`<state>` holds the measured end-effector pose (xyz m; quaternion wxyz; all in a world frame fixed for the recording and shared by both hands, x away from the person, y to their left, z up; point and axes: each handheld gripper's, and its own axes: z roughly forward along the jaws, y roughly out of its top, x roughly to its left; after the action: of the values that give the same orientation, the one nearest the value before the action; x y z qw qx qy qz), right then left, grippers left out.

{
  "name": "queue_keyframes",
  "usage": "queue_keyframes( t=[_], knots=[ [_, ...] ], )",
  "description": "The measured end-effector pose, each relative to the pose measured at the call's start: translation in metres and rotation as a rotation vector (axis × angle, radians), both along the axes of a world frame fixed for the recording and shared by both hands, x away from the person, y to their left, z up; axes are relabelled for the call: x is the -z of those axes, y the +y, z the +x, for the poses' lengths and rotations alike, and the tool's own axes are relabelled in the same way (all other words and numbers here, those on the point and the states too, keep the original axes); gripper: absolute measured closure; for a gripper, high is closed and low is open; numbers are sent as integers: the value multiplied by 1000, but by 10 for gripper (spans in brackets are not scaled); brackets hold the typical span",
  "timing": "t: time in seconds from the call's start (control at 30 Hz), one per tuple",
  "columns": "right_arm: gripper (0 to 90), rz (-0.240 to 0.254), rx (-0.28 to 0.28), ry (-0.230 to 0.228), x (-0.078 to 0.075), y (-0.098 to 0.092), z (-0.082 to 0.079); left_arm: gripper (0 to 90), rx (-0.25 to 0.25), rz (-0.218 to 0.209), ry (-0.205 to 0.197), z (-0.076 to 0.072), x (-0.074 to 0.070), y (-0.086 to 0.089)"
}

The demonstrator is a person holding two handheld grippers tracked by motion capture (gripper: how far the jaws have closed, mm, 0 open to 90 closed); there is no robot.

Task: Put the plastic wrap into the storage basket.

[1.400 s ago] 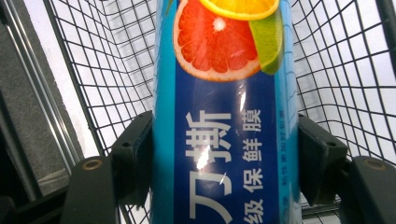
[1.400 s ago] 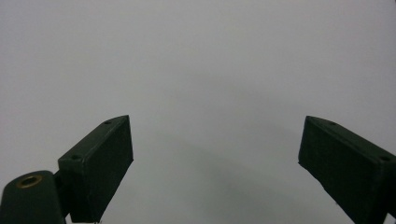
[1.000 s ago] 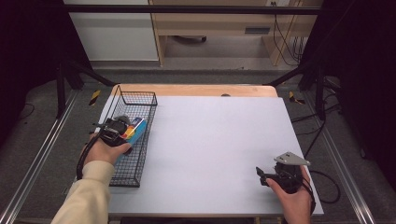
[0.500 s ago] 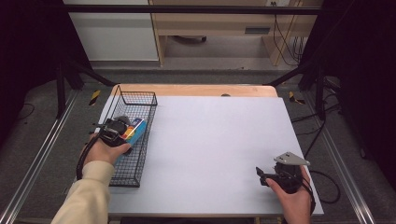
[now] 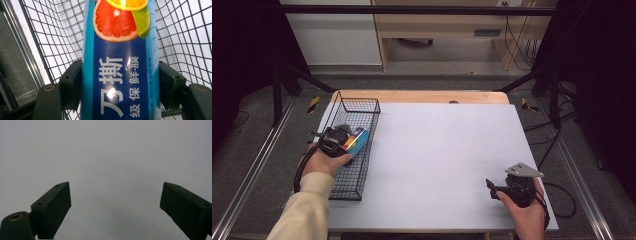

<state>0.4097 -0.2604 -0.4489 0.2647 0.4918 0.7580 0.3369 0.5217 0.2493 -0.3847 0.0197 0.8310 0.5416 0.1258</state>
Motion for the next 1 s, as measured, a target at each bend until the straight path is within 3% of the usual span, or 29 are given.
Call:
queue_keyframes(
  t=[0.77,0.83,0.9,1.0],
  knots=[
    [100,-2,-1,0,1,1,0,318,12,14,28,2,3,-2],
    [97,-6,-3,4,1,1,0,311,28,21,2,0,1,-4],
    [96,-2,-3,3,1,1,0,239,24,-16,-56,-2,-5,-4],
    [95,-4,-3,5,1,1,0,190,48,-16,-86,-5,-10,-8]
  ],
)
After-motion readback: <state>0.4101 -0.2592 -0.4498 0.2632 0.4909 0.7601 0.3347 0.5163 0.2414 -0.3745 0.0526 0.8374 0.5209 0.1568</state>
